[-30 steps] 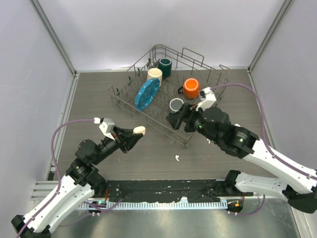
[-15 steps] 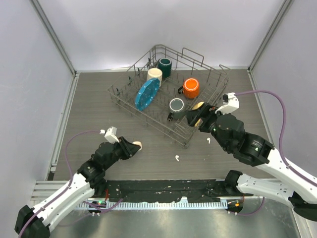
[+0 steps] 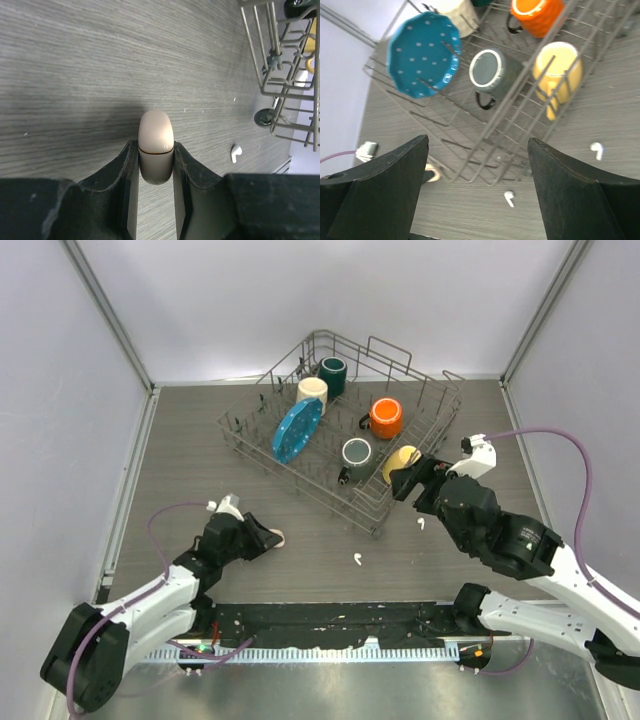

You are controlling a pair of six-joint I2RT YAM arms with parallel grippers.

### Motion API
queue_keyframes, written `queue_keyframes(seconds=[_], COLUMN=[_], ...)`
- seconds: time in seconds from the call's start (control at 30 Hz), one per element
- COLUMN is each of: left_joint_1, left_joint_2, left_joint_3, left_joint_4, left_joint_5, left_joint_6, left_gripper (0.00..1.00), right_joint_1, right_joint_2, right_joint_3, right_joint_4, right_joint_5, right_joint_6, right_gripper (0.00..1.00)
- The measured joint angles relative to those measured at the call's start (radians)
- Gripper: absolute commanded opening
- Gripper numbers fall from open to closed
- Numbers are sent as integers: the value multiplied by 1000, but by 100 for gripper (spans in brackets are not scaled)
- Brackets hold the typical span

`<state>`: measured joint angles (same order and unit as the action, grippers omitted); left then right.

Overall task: Insert the wireless bluetooth earbuds into the charging case
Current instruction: Place the charging case at the center of the board.

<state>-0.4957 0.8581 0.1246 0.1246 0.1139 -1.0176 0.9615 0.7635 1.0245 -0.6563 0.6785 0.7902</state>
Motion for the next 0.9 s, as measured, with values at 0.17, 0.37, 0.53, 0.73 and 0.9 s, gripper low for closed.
queue_keyframes(seconds=[0.17,0.37,0.53,0.73,0.9], left_joint_1=[34,47,48,48,48], left_joint_2=[84,167,142,-23,-164], left_joint_3=[32,67,69,69,69], left_joint_4=[27,45,9,-138,-240], left_joint_5=[29,66,66,8,-49], left_joint_6=[4,-1,1,5,5], left_gripper=[16,27,34,46,57], right_joint_1=[-48,-200,-325,-464,-580], right_joint_2=[29,24,32,69,95], right_joint_3=[22,23,23,20,14], right_joint_4=[-130,-206,-210,-195,-180], right_joint_5=[59,58,-11,-143,-258], right_joint_6=[32,24,-25,-77,-124], right_gripper=[93,94,95,96,99])
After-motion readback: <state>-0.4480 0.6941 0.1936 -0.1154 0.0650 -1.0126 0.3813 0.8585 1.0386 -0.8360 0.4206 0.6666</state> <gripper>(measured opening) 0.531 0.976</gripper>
